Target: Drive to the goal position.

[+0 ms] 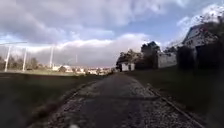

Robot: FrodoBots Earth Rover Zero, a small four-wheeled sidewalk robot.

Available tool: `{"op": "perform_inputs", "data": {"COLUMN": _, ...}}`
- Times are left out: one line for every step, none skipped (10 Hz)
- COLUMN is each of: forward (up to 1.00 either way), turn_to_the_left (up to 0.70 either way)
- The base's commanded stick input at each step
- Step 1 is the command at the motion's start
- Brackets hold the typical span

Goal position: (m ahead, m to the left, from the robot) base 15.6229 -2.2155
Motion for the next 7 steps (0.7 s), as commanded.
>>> {"op": "perform_inputs", "data": {"forward": 1.0, "turn_to_the_left": -0.4}}
{"op": "perform_inputs", "data": {"forward": 1.0, "turn_to_the_left": -0.13}}
{"op": "perform_inputs", "data": {"forward": 1.0, "turn_to_the_left": 0.0}}
{"op": "perform_inputs", "data": {"forward": 1.0, "turn_to_the_left": 0.0}}
{"op": "perform_inputs", "data": {"forward": 1.0, "turn_to_the_left": 0.0}}
{"op": "perform_inputs", "data": {"forward": 1.0, "turn_to_the_left": 0.0}}
{"op": "perform_inputs", "data": {"forward": 1.0, "turn_to_the_left": 0.0}}
